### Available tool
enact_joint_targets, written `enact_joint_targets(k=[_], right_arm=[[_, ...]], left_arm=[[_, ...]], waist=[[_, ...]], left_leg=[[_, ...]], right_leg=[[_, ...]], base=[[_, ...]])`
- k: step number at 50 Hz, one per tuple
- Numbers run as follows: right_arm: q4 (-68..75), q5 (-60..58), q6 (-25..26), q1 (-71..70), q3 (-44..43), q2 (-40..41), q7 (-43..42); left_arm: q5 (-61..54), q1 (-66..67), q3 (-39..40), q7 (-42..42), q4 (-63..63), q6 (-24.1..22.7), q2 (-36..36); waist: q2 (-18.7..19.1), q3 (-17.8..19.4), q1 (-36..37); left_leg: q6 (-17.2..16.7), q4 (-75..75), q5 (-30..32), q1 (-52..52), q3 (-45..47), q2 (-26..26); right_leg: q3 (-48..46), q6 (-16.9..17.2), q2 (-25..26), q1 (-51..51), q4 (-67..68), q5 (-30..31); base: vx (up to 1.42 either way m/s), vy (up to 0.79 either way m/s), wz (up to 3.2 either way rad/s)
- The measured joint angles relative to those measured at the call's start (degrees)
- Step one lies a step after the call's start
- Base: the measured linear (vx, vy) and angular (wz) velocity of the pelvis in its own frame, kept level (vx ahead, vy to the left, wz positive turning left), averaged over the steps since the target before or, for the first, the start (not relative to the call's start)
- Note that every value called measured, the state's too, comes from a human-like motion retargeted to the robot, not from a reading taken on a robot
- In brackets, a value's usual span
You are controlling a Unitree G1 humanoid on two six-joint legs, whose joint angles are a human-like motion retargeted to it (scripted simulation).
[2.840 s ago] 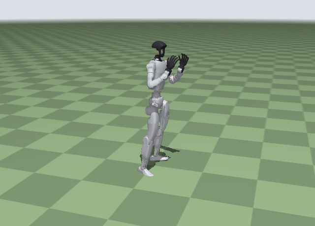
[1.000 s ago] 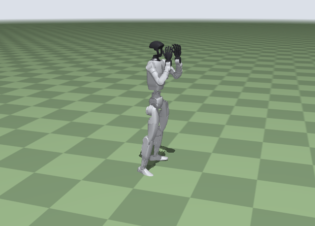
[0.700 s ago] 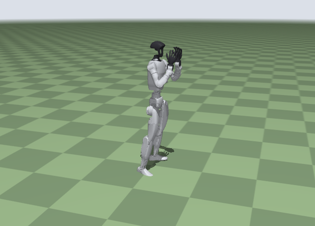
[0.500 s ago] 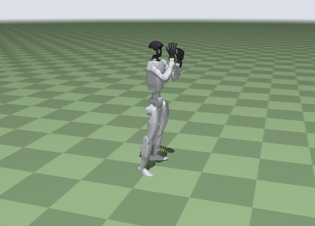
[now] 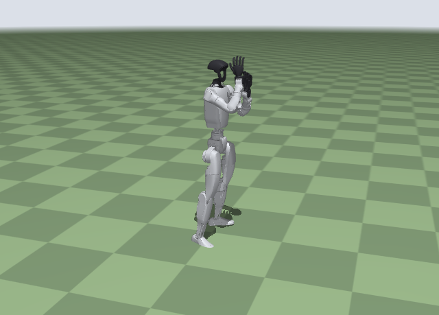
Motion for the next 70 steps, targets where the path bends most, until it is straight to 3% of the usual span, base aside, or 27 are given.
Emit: enact_joint_targets(k=[10, 20, 23, 29, 33, 38, 42, 45, 52, 57, 63, 66, 70], right_arm=[[-15.4, 7.6, -4.9, 27.1, 3.0, -1.3, 11.8], [-4.9, 0.9, -2.1, 8.7, -1.9, -3.2, -0.6], [-6.4, 2.2, -3.1, 14.6, -1.4, -4.6, -0.1], [-17.3, 2.1, -5.1, 33.6, 1.5, -5.1, 8.8], [-18.7, -4.9, -3.6, 32.1, -1.3, -7.4, 7.0], [-11.1, -1.7, -1.7, 18.6, -4.5, -11.2, -0.4], [-7.3, 0.3, -2.0, 13.5, -4.7, -11.3, -2.7], [-9.9, 1.3, -3.7, 18.3, -4.4, -10.0, -2.3], [-21.7, 0.6, -6.5, 39.3, 1.5, -6.5, 5.7], [-18.3, -4.4, -4.5, 27.2, 0.4, -5.3, 3.8], [-6.2, -4.0, -2.0, 8.9, -2.8, -6.8, -4.3], [-6.5, -4.1, -2.3, 12.6, -4.3, -8.1, -4.6], [-14.4, -2.2, -5.0, 30.5, -4.6, -6.9, -1.0]], left_arm=[[6.1, -14.4, 3.1, 3.2, 7.3, 2.2, -3.3], [0.1, 4.5, 1.4, -1.4, -3.1, -1.4, 0.2], [1.7, -0.2, 1.7, -1.0, -2.2, -0.5, -0.8], [9.2, -19.4, 3.7, 4.7, 9.4, 3.4, -4.6], [10.1, -23.2, 2.9, 6.3, 13.5, 3.6, -3.3], [5.1, -12.0, -0.1, 2.1, 5.5, 0.2, 1.1], [2.3, -3.3, -2.2, -1.6, -0.1, -1.4, -0.4], [2.6, -3.7, -2.1, -1.5, -0.7, -1.1, -2.6], [8.7, -19.9, 0.6, 4.8, 10.0, 2.3, -3.6], [7.6, -17.9, -0.3, 5.9, 11.2, 1.6, 0.7], [1.6, 0.7, -1.0, -0.1, 0.4, -2.0, 6.2], [1.7, 0.8, -1.2, -2.8, 0.1, -1.9, 4.0], [5.0, -12.7, -0.7, -2.1, 7.3, -0.1, -2.7]], waist=[[-0.5, 0.6, -1.6], [-0.1, 0.3, -0.2], [-0.4, 0.4, -0.3], [-0.6, 0.8, -0.9], [-0.8, 0.5, -0.2], [-1.3, 0.0, 1.3], [-1.7, 0.5, 1.3], [-1.8, 1.2, 1.4], [-1.2, 2.1, 1.9], [-1.1, 1.3, 1.3], [-1.4, 1.3, 1.9], [-1.8, 1.5, 2.1], [-2.1, 2.1, 1.5]], left_leg=[[-1.0, -0.2, 0.6, -0.3, -1.9, -0.4], [0.1, -0.3, 0.0, 0.6, 1.6, -0.2], [-0.2, -0.2, 0.0, 0.3, 0.7, -0.3], [-1.4, -0.1, 0.7, -0.6, -2.2, -0.7], [-1.4, -0.2, 0.9, -0.7, -2.0, -0.8], [-0.7, 0.0, 0.5, -0.7, 0.1, -0.6], [-0.4, 0.0, 0.4, -0.6, 0.8, -0.6], [-0.4, -0.1, 0.5, -0.7, 0.4, -0.6], [-1.3, -0.4, 1.1, -1.2, -0.9, -0.1], [-0.5, -0.7, 1.2, -1.0, 0.7, -0.2], [0.0, -1.1, 1.0, -0.3, 4.0, 0.7], [-0.3, -0.9, 1.0, -0.7, 3.8, 1.0], [-1.1, -0.8, 1.1, -1.2, 1.5, 0.6]], right_leg=[[-2.1, 0.1, -0.6, 1.0, 0.1, -0.5], [1.8, 0.7, 0.1, -0.6, -0.1, 0.5], [0.8, 0.6, -0.2, -0.3, -0.1, 0.4], [-2.3, 0.6, -1.0, 0.7, 0.6, -0.4], [-2.0, 0.7, -1.1, 0.2, 0.8, -0.3], [0.3, 0.8, -0.6, -1.0, 0.4, 0.4], [1.2, 0.5, -0.4, -1.2, 0.0, 0.8], [0.8, 0.5, -0.5, -1.1, 0.2, 0.7], [-0.9, 0.9, -0.1, -1.1, 0.6, 0.4], [0.9, 0.9, 0.1, -2.1, 0.5, 0.8], [4.0, 0.9, 1.8, -3.4, -0.4, 2.1], [3.6, 0.9, 2.1, -3.3, -0.9, 2.3], [1.2, 0.9, 1.3, -2.3, -0.7, 1.6]], base=[[-0.01, 0.01, 0.14], [-0.01, 0.00, -0.30], [-0.01, 0.01, 0.22], [-0.02, 0.02, 0.45], [-0.01, 0.00, -0.06], [-0.02, -0.01, -0.39], [-0.01, 0.00, -0.13], [0.00, 0.00, 0.07], [-0.01, 0.00, 0.14], [-0.01, -0.01, -0.28], [-0.01, -0.04, -0.50], [0.00, 0.00, 0.08], [0.01, 0.04, 0.54]])
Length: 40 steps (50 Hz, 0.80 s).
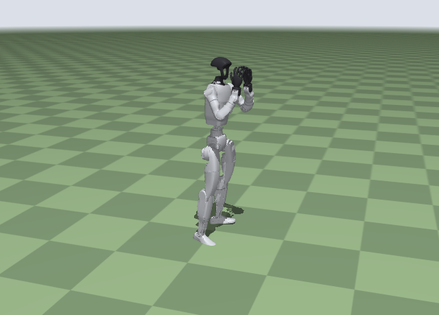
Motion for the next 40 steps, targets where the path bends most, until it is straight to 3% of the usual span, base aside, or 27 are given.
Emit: enact_joint_targets(k=[3, 7, 15, 18, 23, 27, 30, 35, 40], right_arm=[[-4.2, 1.3, -1.1, 9.9, 2.1, 3.3, 4.6], [-3.4, 0.7, 0.2, 5.0, 2.3, 5.8, 5.5], [8.9, -1.0, 2.9, -20.9, -0.3, 5.5, -3.2], [5.8, 0.7, 1.2, -15.4, 1.4, 4.6, -1.5], [-3.3, 4.1, -1.7, 2.9, 6.6, 4.0, 7.0], [-4.1, 1.8, -1.0, 1.9, 6.7, 5.4, 9.1], [0.4, -1.0, 1.2, -9.0, 4.8, 5.8, 4.8], [10.4, -1.1, 2.1, -22.7, 4.5, 4.3, -2.9], [6.6, 2.9, -0.9, -12.2, 6.9, 1.4, 0.0]], left_arm=[[2.2, -11.5, 0.6, 3.6, 8.0, 1.8, -5.0], [1.1, -15.1, -0.9, 6.2, 11.6, 2.4, -5.4], [-0.9, 9.6, -0.5, 2.2, -3.4, -1.8, 2.7], [-1.6, 11.6, 0.1, 0.9, -5.5, -1.8, 1.9], [1.6, 0.2, 2.6, 3.6, -1.8, -0.4, -0.1], [2.1, -3.9, 4.2, 6.8, 2.3, 1.1, -1.0], [-0.4, 0.4, 3.9, 7.2, 2.3, 0.3, 0.9], [-5.3, 20.6, 0.6, 4.0, -6.5, -3.6, 8.9], [-4.3, 25.7, 3.3, 2.9, -11.3, -4.2, 9.5]], waist=[[0.5, 0.3, -1.3], [1.3, -0.8, -2.9], [2.5, -0.8, -1.8], [2.2, -0.3, -1.5], [2.1, -0.2, -2.3], [2.1, -1.5, -3.1], [2.1, -2.3, -2.9], [1.8, -2.7, -1.6], [0.6, -2.5, -0.2]], left_leg=[[-0.5, 0.0, 0.1, 0.0, -1.5, -0.7], [0.1, -0.2, -0.1, 0.4, -0.7, -1.3], [1.3, 0.2, -1.2, 2.6, 5.3, -0.3], [1.2, 0.6, -1.5, 2.8, 4.8, -0.2], [0.4, 1.2, -1.5, 2.3, 1.3, -0.2], [0.3, 1.2, -1.3, 2.1, -0.4, -0.4], [0.7, 1.0, -1.3, 2.3, 0.0, -0.6], [1.4, 0.9, -1.5, 2.7, 2.1, -0.6], [1.2, 1.2, -1.6, 2.2, 1.1, -0.7]], right_leg=[[-1.4, 0.0, -1.1, 0.6, 0.9, -0.8], [-0.4, 0.0, -1.6, 0.2, 1.4, -1.0], [5.5, 0.0, 0.6, -0.8, -0.2, 0.5], [5.0, 0.0, 0.5, 0.0, -0.3, 0.2], [1.3, 0.0, -0.4, 1.7, 0.7, -1.2], [-0.3, 0.0, -1.0, 2.3, 1.3, -1.8], [0.2, 0.0, -1.1, 2.1, 1.4, -1.9], [2.3, 0.0, -0.8, 1.4, 0.6, -1.3], [1.3, 0.0, -1.0, 1.9, 0.2, -1.5]], base=[[0.02, 0.06, 0.45], [0.02, 0.02, -0.15], [0.03, -0.03, -0.67], [0.02, 0.00, 0.10], [0.04, 0.02, 0.63], [0.02, 0.01, 0.33], [0.01, 0.00, -0.09], [0.02, -0.01, -0.35], [0.01, 0.00, 0.19]])
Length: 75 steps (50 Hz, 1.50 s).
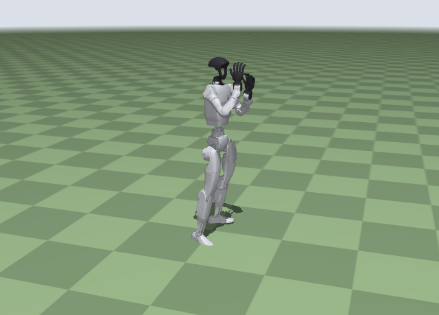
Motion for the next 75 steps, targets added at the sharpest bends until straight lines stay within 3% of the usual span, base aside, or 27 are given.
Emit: enact_joint_targets(k=[5, 8, 16, 20, 25, 30, 35, 39, 45, 50, 53, 55, 58, 60, 65, 67, 70, 75], right_arm=[[-5.3, 2.4, -1.4, 17.4, 4.5, 3.0, 9.9], [-3.2, -0.4, -0.1, 14.1, 4.6, 6.3, 12.6], [4.9, -2.5, 2.3, -9.9, 3.0, 8.3, 0.3], [0.4, 0.1, 0.3, -2.7, 2.5, 6.3, 0.9], [-9.8, 6.6, -2.7, 15.6, 3.8, 6.0, 7.4], [-8.7, 0.6, -0.6, 7.0, 2.0, 9.8, 6.8], [0.9, -4.0, 2.0, -8.5, -0.6, 10.5, -1.6], [1.2, -2.9, 0.5, -3.8, -0.3, 7.0, -1.2], [-7.1, 4.0, -2.0, 17.7, 2.3, 1.7, 8.0], [-6.2, 1.1, 0.4, 8.5, 0.8, 5.5, 8.3], [-1.4, -2.3, 2.0, -3.7, -0.8, 7.8, 2.0], [1.4, -1.9, 2.4, -9.1, -0.6, 8.5, -1.4], [0.8, 1.1, 1.3, -7.6, 0.6, 6.6, -2.9], [-1.6, 0.3, 0.1, -2.0, 0.8, 3.9, -2.5], [-10.9, 3.6, -2.2, 16.7, 2.4, 2.2, 6.5], [-11.9, 2.5, -2.1, 17.7, 2.5, 3.6, 9.3], [-10.4, -1.2, -0.5, 11.4, 1.4, 6.5, 9.1], [-0.9, -2.6, 3.1, -6.1, -2.8, 9.5, 1.2]], left_arm=[[7.1, -13.2, 6.6, 5.4, 4.1, 3.2, -3.1], [7.5, -15.9, 7.5, 7.3, 6.3, 4.4, -1.9], [0.9, 1.0, 4.7, 4.6, -4.7, 1.4, 6.3], [1.4, 0.3, 2.5, 1.9, -6.9, 1.5, 5.2], [6.6, -14.2, 4.6, 6.0, 1.0, 4.1, -0.6], [9.3, -18.7, 6.0, 8.9, 7.6, 5.6, -3.1], [4.5, -5.8, 3.5, 6.0, 0.6, 2.6, 0.5], [3.1, -1.9, 0.7, 1.4, -2.8, 1.0, 0.1], [7.4, -16.9, 4.0, 4.2, 3.0, 4.6, -3.6], [9.9, -17.9, 6.2, 8.6, 3.8, 6.5, -5.0], [7.7, -10.7, 5.0, 7.7, -0.7, 4.8, -2.9], [-1.9, -5.2, 1.5, 3.0, -4.2, 1.2, -3.3], [-12.3, -1.5, -2.7, -4.5, -6.5, -0.6, -4.7], [0.4, -4.7, -0.3, -1.1, -5.0, 1.3, -2.4], [8.7, -17.8, 4.3, 5.7, 0.9, 4.6, -6.2], [11.4, -20.8, 5.4, 7.0, 3.5, 6.0, -8.0], [12.2, -21.6, 5.2, 7.6, 6.1, 6.6, -9.4], [1.4, -10.0, 3.5, 2.7, 0.0, 3.1, -5.3]], waist=[[-0.6, -0.7, -0.1], [-0.6, -1.6, -0.1], [-1.0, -1.3, 3.2], [-1.7, -1.1, 2.9], [-1.9, -0.7, 1.6], [-1.3, -1.6, 1.7], [-0.8, -1.2, 3.3], [-1.0, -0.9, 3.3], [-1.0, 0.0, -0.2], [-0.5, -0.3, -4.4], [-0.1, 0.0, -4.2], [-0.1, 0.3, -3.1], [-0.1, 0.6, -0.6], [-0.1, 0.6, 0.4], [-0.2, 0.9, -0.9], [0.1, 0.5, -1.8], [0.5, 0.0, -2.4], [1.0, 0.4, -0.9]], left_leg=[[-0.9, -0.1, 0.5, -0.7, -3.0, -0.2], [-0.9, -0.4, 0.9, -0.8, -3.4, -0.2], [0.6, -0.3, 0.4, -0.8, -0.8, 0.0], [0.4, 0.0, 0.3, -1.6, -2.8, -0.1], [-1.2, -0.6, 1.2, -2.3, -6.6, -0.6], [-1.2, -1.1, 1.5, -1.8, -5.9, -0.7], [0.2, -0.5, 0.7, -1.1, -2.2, -0.3], [0.2, -0.2, 0.4, -1.3, -1.8, 0.0], [-1.5, -0.4, 1.0, -1.8, -5.1, -0.4], [-1.5, -0.8, 1.4, -1.5, -4.8, -0.6], [-0.6, -0.8, 1.0, -0.7, -2.2, -0.4], [-0.1, -0.8, 0.7, -0.2, -0.3, 0.0], [0.1, -0.7, 0.5, -0.1, 1.6, 1.0], [-0.2, -0.7, 0.7, -0.3, 1.8, 1.3], [-1.3, -0.8, 1.0, -0.9, -0.9, 0.7], [-1.5, -0.8, 1.1, -1.0, -1.7, 0.3], [-1.2, -0.9, 1.1, -0.8, -1.8, 0.0], [0.1, -0.9, 0.7, 0.0, 0.4, 0.2]], right_leg=[[-3.2, -0.2, -0.6, 1.1, 0.5, -0.9], [-3.5, -0.7, -0.7, 1.1, 0.7, -1.0], [-0.7, -0.1, -0.1, -0.5, 0.1, 0.0], [-2.7, -0.1, -0.5, 0.1, 0.1, -0.2], [-6.9, -0.4, -1.2, 1.9, 0.4, -1.1], [-6.1, -0.3, -1.2, 1.7, 0.3, -0.9], [-2.2, 0.0, -0.5, 0.2, 0.1, -0.1], [-1.8, 0.0, -0.1, -0.2, -0.1, 0.1], [-5.4, 0.0, -1.0, 1.4, 0.4, -0.7], [-5.0, -0.4, -1.1, 1.4, 0.6, -0.7], [-2.3, -0.2, -0.6, 0.3, 0.4, -0.2], [-0.3, 0.0, 0.2, -0.4, 0.1, 0.4], [1.4, 0.0, 1.6, -1.2, -0.5, 1.2], [1.5, 0.0, 2.1, -1.5, -0.6, 1.3], [-1.4, 0.0, 0.9, -0.5, 0.0, 0.3], [-2.1, 0.0, 0.3, -0.1, 0.2, 0.0], [-2.0, 0.0, -0.1, 0.0, 0.4, -0.1], [0.4, 0.0, 0.6, -0.8, 0.2, 0.5]], base=[[0.01, 0.01, 0.55], [0.00, 0.00, 0.09], [-0.01, -0.01, -0.30], [0.00, 0.02, 0.45], [-0.01, 0.02, 0.70], [-0.01, 0.00, -0.11], [-0.01, -0.02, -0.66], [0.00, -0.01, -0.15], [-0.01, 0.03, 0.52], [-0.01, 0.00, -0.08], [-0.01, -0.03, -0.77], [-0.01, -0.05, -0.88], [-0.01, -0.07, -0.58], [0.00, -0.02, -0.09], [0.00, 0.03, 0.49], [0.00, 0.05, 0.38], [0.00, 0.00, 0.00], [-0.01, -0.02, -0.41]])
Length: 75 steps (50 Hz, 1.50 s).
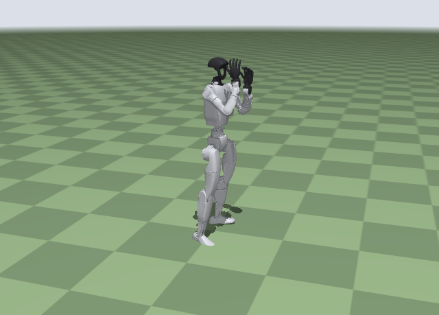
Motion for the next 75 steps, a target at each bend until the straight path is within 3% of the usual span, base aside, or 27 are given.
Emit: enact_joint_targets(k=[3, 6, 13, 17, 22, 27, 32, 35, 41, 46, 49, 52, 55, 61, 65, 71, 73, 75], right_arm=[[1.8, 2.4, -0.1, -2.9, -1.5, -0.7, -1.8], [-1.6, 4.6, -1.6, 3.0, -1.2, -3.2, -0.9], [-13.5, 9.5, -3.2, 23.2, 8.7, -6.9, 12.3], [-12.3, 7.0, 1.0, 15.0, 10.5, -5.0, 13.8], [-2.8, 2.5, 3.3, -2.6, 4.4, -2.7, 3.4], [0.7, 2.7, 2.6, -3.1, 2.8, -1.5, -0.4], [-8.8, 7.5, 0.6, 9.7, 7.7, -3.9, 7.0], [-9.5, 8.5, 2.8, 7.6, 11.8, -2.7, 13.5], [3.2, -0.3, 6.3, -12.0, 7.1, 2.0, 1.7], [5.2, 2.8, 4.8, -10.2, 2.5, 2.6, -3.4], [-1.0, 4.9, 2.4, 0.5, 3.5, -0.2, -0.8], [-6.8, 9.7, 1.2, 9.3, 7.3, -0.5, 6.9], [-7.6, 11.0, 3.5, 7.8, 10.2, 3.0, 13.1], [1.9, -0.4, 5.9, -13.3, 6.2, 7.9, 3.7], [3.2, -1.4, 5.6, -13.1, 5.2, 5.1, 0.9], [-8.9, 5.7, 1.4, 8.8, 7.8, -2.3, 9.2], [-9.1, 7.5, 2.4, 9.0, 10.1, -1.8, 14.8], [-7.2, 7.4, 4.7, 3.7, 10.7, -1.3, 15.2]], left_arm=[[-9.2, 8.0, -2.5, -4.8, -4.8, -2.2, 1.0], [-11.3, 8.2, -2.6, -6.5, -6.3, -2.6, 1.9], [3.0, -9.2, 1.8, 2.0, 1.9, 2.3, -1.1], [0.6, -10.3, 1.3, 3.9, 3.2, 4.4, -3.7], [-4.0, 4.0, 3.5, 0.6, -4.9, 1.6, 1.6], [-4.6, 6.4, 0.9, -2.4, -7.8, 1.0, 2.1], [-0.4, -7.2, 2.9, 1.2, -0.8, 3.9, 0.1], [0.0, -12.1, 1.2, 2.6, 3.3, 6.3, -2.6], [-7.1, -1.9, 2.5, 0.7, 1.0, 3.1, -3.2], [-7.4, 6.4, 1.2, -0.5, -3.4, 1.8, -2.0], [-5.5, 1.9, 1.5, 0.3, -2.8, 2.0, -1.3], [-4.1, -4.7, 2.5, 1.3, -0.3, 2.8, -2.0], [-4.8, -8.9, 2.3, 2.7, 2.0, 4.5, -4.7], [-6.1, 4.6, 6.6, 1.8, -4.8, 2.3, -2.2], [-5.2, 9.7, 4.4, 0.5, -8.6, 1.9, 0.7], [-1.9, -4.4, 4.6, 1.1, -3.1, 3.1, -0.4], [-1.8, -8.2, 3.0, 0.6, -0.1, 4.3, -3.7], [-4.3, -11.0, 2.9, 3.0, 2.2, 5.6, -4.5]], waist=[[-0.2, 0.4, 0.8], [-0.5, 0.5, 1.2], [-0.4, 0.2, 0.5], [0.0, -0.2, 0.8], [0.4, -0.1, 2.1], [-0.8, -0.5, 1.9], [-1.7, 0.4, 1.4], [-2.0, 0.4, 1.0], [-2.0, 1.3, 3.1], [-3.0, 1.8, 4.0], [-3.5, 1.8, 3.7], [-3.6, 1.5, 2.7], [-3.5, 0.7, 1.7], [-2.7, 0.9, 3.3], [-3.0, 1.2, 3.8], [-3.2, 1.8, 2.2], [-3.0, 1.2, 1.1], [-2.5, 0.4, 0.7]], left_leg=[[0.4, 0.1, -0.2, 0.1, 0.4, 0.1], [0.3, 0.1, -0.2, -0.2, -0.5, -0.1], [-1.3, 0.3, 0.4, -1.1, -4.4, -0.6], [-0.8, 0.3, 0.3, -0.6, -3.7, -0.8], [0.4, 0.4, -0.2, 0.0, -0.9, -0.6], [0.6, 0.8, -0.3, -0.6, -1.3, -0.4], [-0.6, 0.8, 0.5, -1.6, -4.3, -0.5], [-0.7, 0.7, 0.8, -1.5, -4.8, -0.5], [0.5, 0.3, 0.4, -0.3, -2.0, -0.2], [1.0, 0.5, 0.2, -0.4, -1.8, -0.1], [0.5, 0.5, 0.5, -1.1, -3.3, -0.3], [-0.1, 0.3, 1.0, -1.6, -4.8, -0.4], [-0.1, 0.0, 1.3, -1.7, -5.0, -0.4], [0.8, 0.2, 0.7, -1.1, -1.6, -0.2], [1.2, 0.7, 0.2, -1.3, -1.6, -0.1], [-0.4, 0.3, 1.1, -2.0, -5.9, -0.5], [-0.9, 0.1, 1.4, -2.0, -6.6, -0.6], [-1.0, -0.1, 1.6, -1.9, -6.7, -0.7]], right_leg=[[0.5, 0.0, 0.2, -0.1, -0.2, 0.2], [-0.5, 0.0, -0.1, 0.3, -0.3, 0.1], [-4.6, 0.0, -1.3, 2.0, 0.2, -1.0], [-3.6, -0.3, -1.5, 1.9, 0.3, -1.0], [-0.6, 0.0, -0.9, 0.6, 0.2, -0.4], [-1.0, -0.2, -0.8, 0.5, 0.0, -0.3], [-4.2, -0.5, -1.4, 1.5, 0.4, -0.9], [-4.5, -1.1, -1.4, 1.7, 0.7, -1.0], [-1.7, -0.6, -0.6, 0.9, 0.6, -0.4], [-1.4, -0.5, -0.4, 1.1, -0.4, 0.1], [-3.1, -0.6, -0.8, 1.4, -0.3, -0.2], [-4.6, -0.7, -1.1, 1.6, 0.3, -0.6], [-4.7, -1.2, -1.1, 1.3, 0.7, -0.8], [-1.2, -0.4, -0.5, 0.0, 0.0, 0.1], [-1.1, -0.2, -0.4, 0.2, -0.6, 0.4], [-5.7, -0.5, -1.4, 1.8, 0.6, -0.9], [-6.5, -0.9, -1.6, 2.1, 1.0, -1.2], [-6.5, -1.4, -1.6, 2.1, 1.1, -1.3]], base=[[0.00, 0.00, -0.10], [0.00, 0.01, 0.25], [0.00, 0.02, 0.51], [-0.01, 0.00, -0.17], [-0.02, -0.02, -0.51], [-0.01, -0.01, 0.08], [-0.03, 0.00, 0.54], [-0.01, 0.00, 0.09], [-0.02, -0.02, -0.41], [-0.01, -0.01, -0.07], [-0.01, 0.01, 0.48], [-0.01, 0.01, 0.45], [0.00, 0.00, 0.07], [0.00, -0.02, -0.50], [0.01, 0.00, 0.00], [0.01, 0.03, 0.66], [0.01, 0.02, 0.36], [0.00, 0.00, 0.00]])
